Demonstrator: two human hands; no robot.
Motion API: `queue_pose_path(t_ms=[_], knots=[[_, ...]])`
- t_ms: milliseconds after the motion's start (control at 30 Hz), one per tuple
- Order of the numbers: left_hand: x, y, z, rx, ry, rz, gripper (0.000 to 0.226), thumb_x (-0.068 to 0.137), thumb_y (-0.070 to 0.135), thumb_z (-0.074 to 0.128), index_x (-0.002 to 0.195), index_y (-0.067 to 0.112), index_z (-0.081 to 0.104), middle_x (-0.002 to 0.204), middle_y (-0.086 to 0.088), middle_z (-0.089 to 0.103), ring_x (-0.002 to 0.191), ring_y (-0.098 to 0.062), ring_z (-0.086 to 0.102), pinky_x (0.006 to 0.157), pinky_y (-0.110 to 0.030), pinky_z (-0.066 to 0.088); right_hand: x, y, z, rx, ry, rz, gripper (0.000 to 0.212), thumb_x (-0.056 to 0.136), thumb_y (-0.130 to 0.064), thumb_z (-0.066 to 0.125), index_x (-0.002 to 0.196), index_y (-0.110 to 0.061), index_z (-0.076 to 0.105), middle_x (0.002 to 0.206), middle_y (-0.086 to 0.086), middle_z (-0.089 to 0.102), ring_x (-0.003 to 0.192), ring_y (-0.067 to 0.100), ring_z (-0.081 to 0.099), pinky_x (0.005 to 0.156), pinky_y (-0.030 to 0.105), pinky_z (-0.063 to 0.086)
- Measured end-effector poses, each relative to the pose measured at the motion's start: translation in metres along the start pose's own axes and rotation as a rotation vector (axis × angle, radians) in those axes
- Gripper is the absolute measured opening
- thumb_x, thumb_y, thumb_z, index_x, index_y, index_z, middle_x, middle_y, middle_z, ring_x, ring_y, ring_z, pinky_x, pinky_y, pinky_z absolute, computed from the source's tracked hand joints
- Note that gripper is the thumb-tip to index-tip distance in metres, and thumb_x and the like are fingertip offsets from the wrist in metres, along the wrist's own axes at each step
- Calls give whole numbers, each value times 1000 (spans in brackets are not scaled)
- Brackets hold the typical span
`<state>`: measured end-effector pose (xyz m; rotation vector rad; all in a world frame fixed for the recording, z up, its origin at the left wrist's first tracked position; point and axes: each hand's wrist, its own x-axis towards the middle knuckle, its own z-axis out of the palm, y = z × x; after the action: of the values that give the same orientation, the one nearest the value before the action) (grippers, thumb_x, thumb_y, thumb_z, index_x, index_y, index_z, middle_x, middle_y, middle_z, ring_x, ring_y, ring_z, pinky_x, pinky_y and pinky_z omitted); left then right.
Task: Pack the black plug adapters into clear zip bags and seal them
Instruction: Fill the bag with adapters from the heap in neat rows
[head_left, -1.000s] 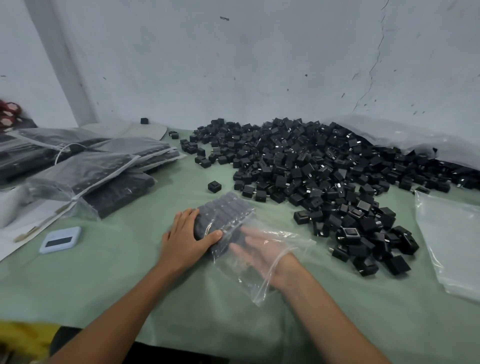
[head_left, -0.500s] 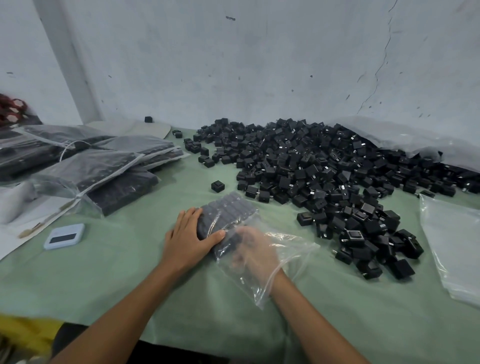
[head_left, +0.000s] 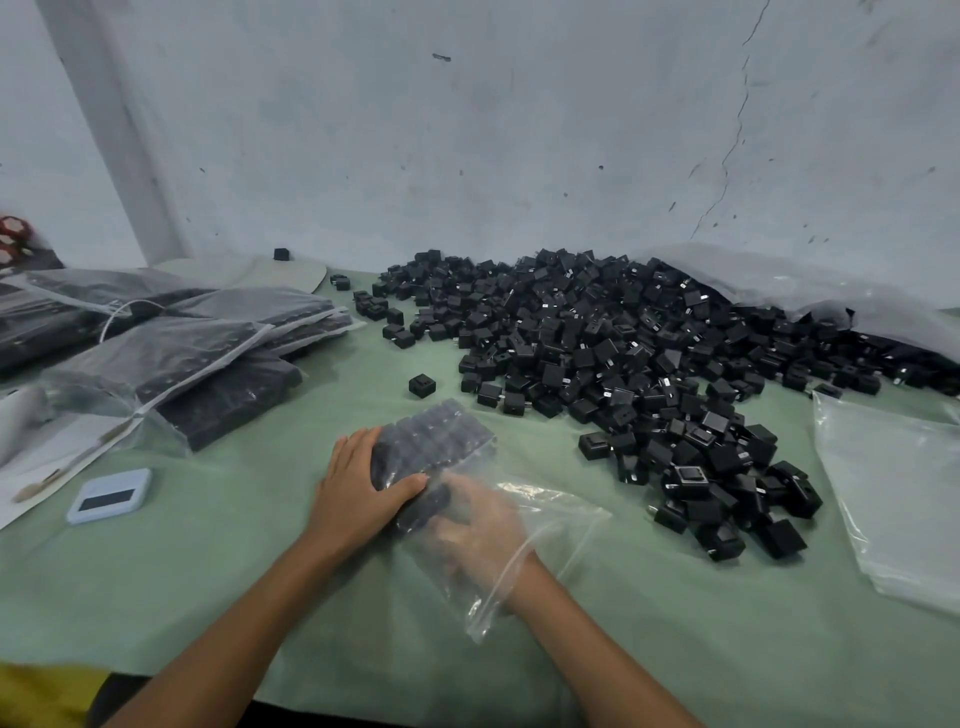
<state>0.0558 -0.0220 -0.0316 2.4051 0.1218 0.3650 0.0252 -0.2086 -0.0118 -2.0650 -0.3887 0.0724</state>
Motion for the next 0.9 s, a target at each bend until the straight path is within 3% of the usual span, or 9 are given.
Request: queue_pose_path(t_ms=[67,167,300,433,533,667,700,767,900], knots=[[1,-2,1,31,4,5,99,65,79,53,146,25,37,149,2,39,141,-21,30,115,-49,30,-2,3,2,-97,-2,17,20,94,-26,58,112,-21,64,93,-10,66,90,12,63,79,11,48],[7,-1,2,114,2,-15,106,61,89,44,148,30,34,151,3,35,142,-20,26,115,-48,28,-4,11,4,-94,25,33,19,100,-12,54,116,-4,63,106,8,68,99,20,65,90,22,51],[17,1,5,186,-52,-7,100,63,90,41,148,38,31,156,8,28,146,-15,18,114,-51,22,-4,9,3,-60,9,22,22,101,-4,49,118,-9,62,97,-8,60,85,0,55,77,2,42],[18,0,8,116,-53,4,91,66,87,48,142,39,35,143,14,41,139,-13,30,110,-54,30,-7,1,5,-139,48,-50,24,99,-19,47,123,-20,53,106,5,66,97,17,64,91,30,51],[18,0,8,101,-35,3,89,62,88,51,137,42,37,134,13,44,131,-12,37,107,-53,33,-8,-1,3,-97,44,15,29,99,-21,47,128,-22,45,105,10,66,95,24,64,86,33,53],[18,-1,9,88,-39,-11,91,58,90,51,135,44,37,130,13,43,127,-13,41,105,-52,34,-18,3,-4,-161,-46,-61,48,92,-12,56,139,-20,47,126,7,59,107,17,55,90,12,42],[18,-1,9,89,-40,-9,93,58,91,51,136,43,37,131,12,43,127,-14,41,105,-52,35,-25,6,-7,-139,-81,-79,48,93,-9,58,139,-16,49,131,8,55,114,20,54,97,16,42],[20,-2,8,92,-41,-8,97,57,91,49,138,39,38,136,9,43,130,-15,40,106,-52,34,-45,18,-20,2,-129,-125,38,90,-1,61,128,-10,62,124,0,59,113,17,59,99,26,48],[19,-1,9,90,-39,3,97,57,90,49,138,37,40,135,7,45,131,-17,40,106,-52,36,-77,38,-69,30,-113,-88,27,89,-2,59,94,-23,75,97,-14,73,94,1,68,87,22,52]])
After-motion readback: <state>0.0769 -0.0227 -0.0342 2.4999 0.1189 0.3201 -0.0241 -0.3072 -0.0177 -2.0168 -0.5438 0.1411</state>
